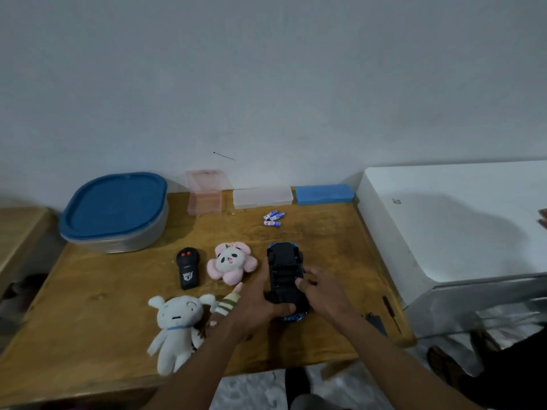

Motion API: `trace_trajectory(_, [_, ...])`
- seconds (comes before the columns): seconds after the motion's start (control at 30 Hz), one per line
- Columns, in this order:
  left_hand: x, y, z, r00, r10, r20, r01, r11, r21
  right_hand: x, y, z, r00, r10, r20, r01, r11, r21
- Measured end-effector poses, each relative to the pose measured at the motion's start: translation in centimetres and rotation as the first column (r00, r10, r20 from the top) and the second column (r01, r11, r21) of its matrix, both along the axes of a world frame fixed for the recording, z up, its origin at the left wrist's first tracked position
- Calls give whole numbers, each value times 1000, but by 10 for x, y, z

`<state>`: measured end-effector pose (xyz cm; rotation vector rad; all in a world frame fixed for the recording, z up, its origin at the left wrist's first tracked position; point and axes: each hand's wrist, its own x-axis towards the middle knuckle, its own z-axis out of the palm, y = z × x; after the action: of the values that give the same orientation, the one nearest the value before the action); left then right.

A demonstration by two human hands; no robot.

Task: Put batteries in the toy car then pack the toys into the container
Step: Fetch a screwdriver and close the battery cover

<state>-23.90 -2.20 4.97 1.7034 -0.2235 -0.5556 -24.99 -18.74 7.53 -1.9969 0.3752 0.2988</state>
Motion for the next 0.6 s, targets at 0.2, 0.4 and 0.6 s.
trace_trajectory(0.2, [34,5,8,996,91,2,-91,994,-56,47,8,-1,999,49,16,-49,999,7])
trace_trajectory(0.4, [76,9,7,958,287,-24,-288,952,-103,115,9,3,982,162,95,-155,985,-76])
trace_trajectory(0.6, [113,17,0,918,384,-99,-390,920,-45,186,-4,-15,839,512,184,-313,731,-606])
